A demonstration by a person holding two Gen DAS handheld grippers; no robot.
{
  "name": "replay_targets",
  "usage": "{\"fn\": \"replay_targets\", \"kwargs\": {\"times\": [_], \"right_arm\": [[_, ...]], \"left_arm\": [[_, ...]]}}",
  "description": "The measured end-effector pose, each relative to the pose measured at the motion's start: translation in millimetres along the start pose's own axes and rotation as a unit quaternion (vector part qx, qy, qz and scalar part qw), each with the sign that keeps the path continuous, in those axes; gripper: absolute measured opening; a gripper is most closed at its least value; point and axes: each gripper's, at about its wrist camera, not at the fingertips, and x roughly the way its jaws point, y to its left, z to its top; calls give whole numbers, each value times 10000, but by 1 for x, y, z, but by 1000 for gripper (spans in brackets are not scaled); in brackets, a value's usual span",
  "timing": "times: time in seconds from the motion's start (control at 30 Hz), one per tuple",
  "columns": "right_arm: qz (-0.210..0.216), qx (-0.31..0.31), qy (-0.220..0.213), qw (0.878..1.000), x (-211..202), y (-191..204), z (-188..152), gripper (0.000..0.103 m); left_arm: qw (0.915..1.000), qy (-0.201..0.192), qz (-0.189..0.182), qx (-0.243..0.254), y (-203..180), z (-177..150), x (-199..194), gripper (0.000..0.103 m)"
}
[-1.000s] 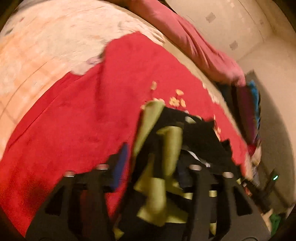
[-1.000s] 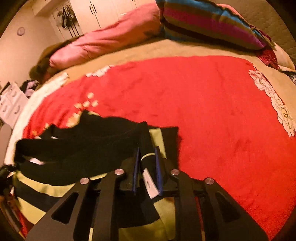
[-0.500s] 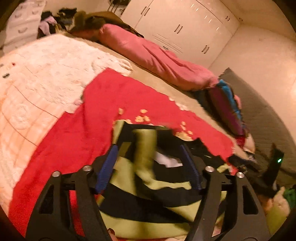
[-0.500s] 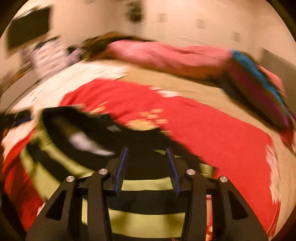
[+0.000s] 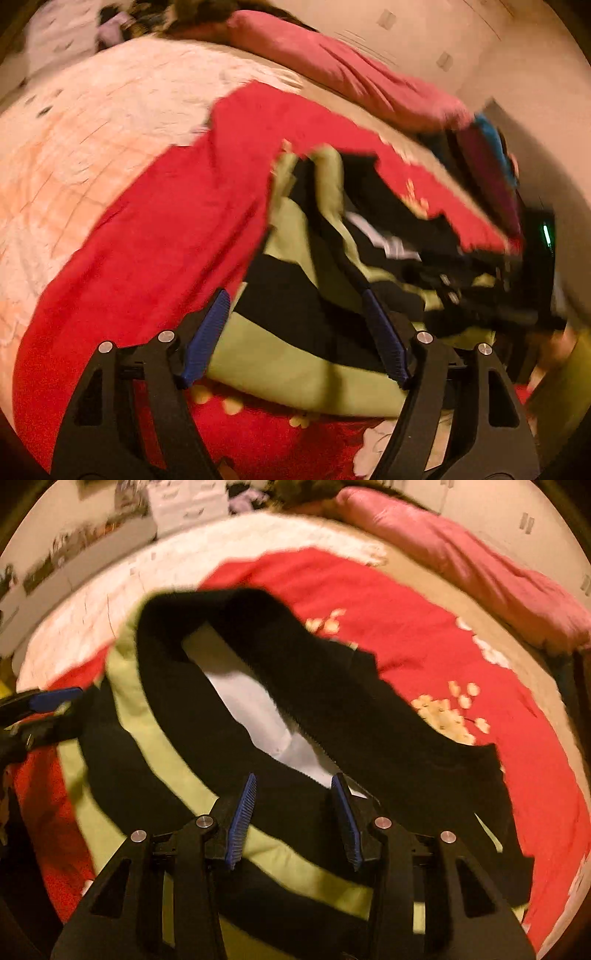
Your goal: Fold small clothes
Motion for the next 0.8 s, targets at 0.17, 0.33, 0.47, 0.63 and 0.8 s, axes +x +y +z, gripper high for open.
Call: {"fn": "replay_targets", "kwargs": {"times": [0.17, 0.33, 0.47, 0.63, 0.8], "right_arm": [[195, -188, 283, 9992, 17, 0, 0, 50], [378, -108, 172, 9991, 9, 11, -7, 6], [51, 62, -178, 9998, -16, 13, -14, 5], [-712, 671, -604, 9934, -39, -21, 0, 5], [-1218, 1083, -324, 9861, -12, -47, 10, 5]], "left_arm": [[9976, 156, 181, 646, -15, -14, 23, 66], [9972, 244, 242, 665, -10, -17, 31, 68], [9974, 231, 207, 643, -8, -17, 29, 68], [9975, 239, 221, 626, -7, -16, 31, 68], [9976, 243, 231, 604, -7, -15, 32, 69]]}}
